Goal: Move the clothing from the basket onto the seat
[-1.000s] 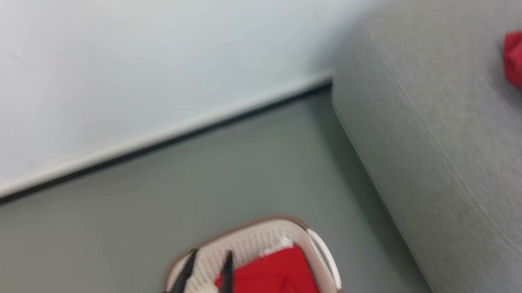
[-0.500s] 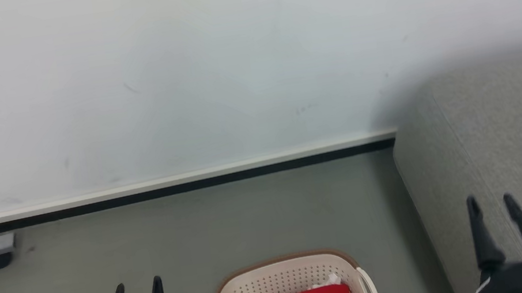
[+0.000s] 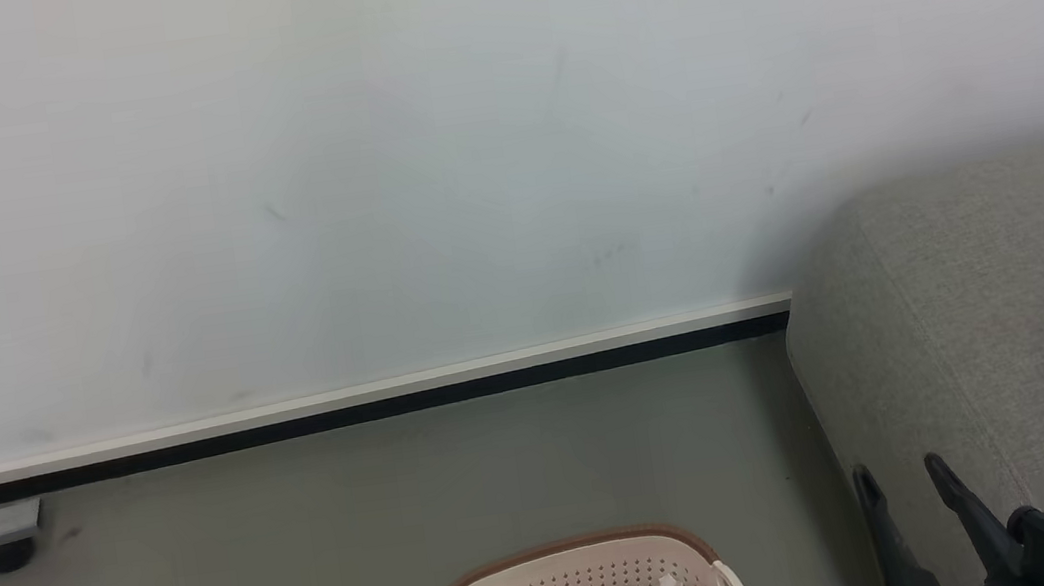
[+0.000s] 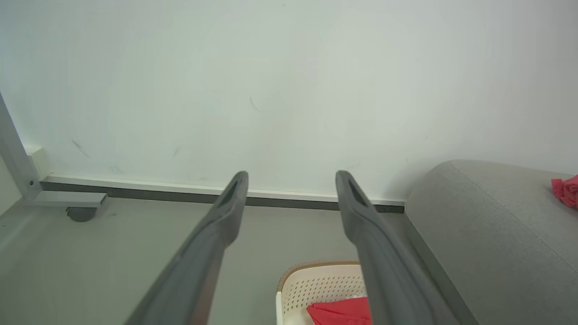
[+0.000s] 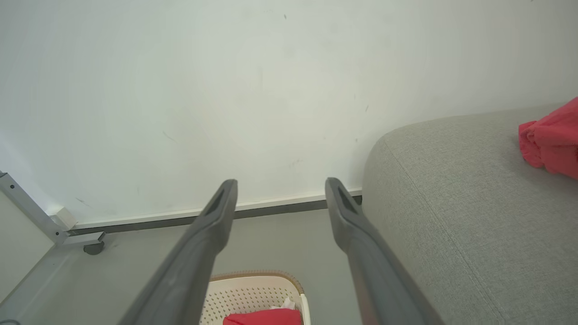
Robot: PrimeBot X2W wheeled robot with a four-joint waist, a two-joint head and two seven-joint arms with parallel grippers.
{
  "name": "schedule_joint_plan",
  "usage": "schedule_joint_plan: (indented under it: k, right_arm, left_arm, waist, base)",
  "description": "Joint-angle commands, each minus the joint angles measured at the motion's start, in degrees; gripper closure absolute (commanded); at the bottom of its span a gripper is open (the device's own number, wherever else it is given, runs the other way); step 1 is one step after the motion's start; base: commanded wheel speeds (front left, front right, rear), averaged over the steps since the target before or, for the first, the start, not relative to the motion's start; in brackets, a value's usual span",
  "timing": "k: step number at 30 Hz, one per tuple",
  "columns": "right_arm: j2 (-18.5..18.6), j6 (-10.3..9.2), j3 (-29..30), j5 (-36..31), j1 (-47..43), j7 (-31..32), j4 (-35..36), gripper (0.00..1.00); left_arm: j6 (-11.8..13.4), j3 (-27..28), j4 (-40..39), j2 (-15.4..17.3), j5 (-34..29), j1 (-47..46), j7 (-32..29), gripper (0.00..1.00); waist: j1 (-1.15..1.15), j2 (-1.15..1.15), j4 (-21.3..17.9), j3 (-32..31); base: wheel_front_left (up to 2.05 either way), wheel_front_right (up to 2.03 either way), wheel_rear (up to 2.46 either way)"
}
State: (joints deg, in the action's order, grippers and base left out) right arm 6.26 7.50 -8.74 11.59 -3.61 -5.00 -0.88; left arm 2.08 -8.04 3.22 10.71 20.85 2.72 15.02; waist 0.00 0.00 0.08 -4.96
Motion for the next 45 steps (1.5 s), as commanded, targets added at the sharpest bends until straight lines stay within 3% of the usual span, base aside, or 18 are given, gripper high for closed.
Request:
schedule_joint_plan:
  k: [1, 27, 38, 45]
  right_arm:
    - [-0.1, -0.02, -0.2, -0.5, -0.9, 0.1, 0.0, 0.0]
    - [-0.8, -0.02, -0.7, -0.9, -0.4, 0.3, -1.1, 0.0]
    - [0.4, -0.01, -3.3, -1.7, 1.0, 0.4, 2.4, 0.0]
    - [-0.6, -0.01, -5.0, -1.7, 3.8, -1.9, 2.7, 0.0]
  left_arm:
    - [-0.3, 0.3, -0.3, 0.2, -1.0, 1.3, 0.2, 0.0]
    - [-3.8, 3.6, 2.1, -4.0, -4.3, 1.6, 0.2, 0.0]
    - [-3.2, 0.5, 12.7, -6.8, -2.1, -2.7, -0.3, 0.0]
    - [-3.0, -3.4, 23.9, -7.2, -2.7, -12.6, -5.0, 0.0]
  waist:
    - [0.0, 0.0, -0.3, -0.2]
    - [0.0, 0.0, -1.4, 0.1]
    - [0.0, 0.0, -11.1, 6.0]
    - [0.0, 0.0, -17.7, 15.4]
  base:
    - [0.0, 0.0, 0.0]
    - [0.0, 0.0, 0.0]
    - [0.0, 0.0, 0.0]
    - [0.0, 0.0, 0.0]
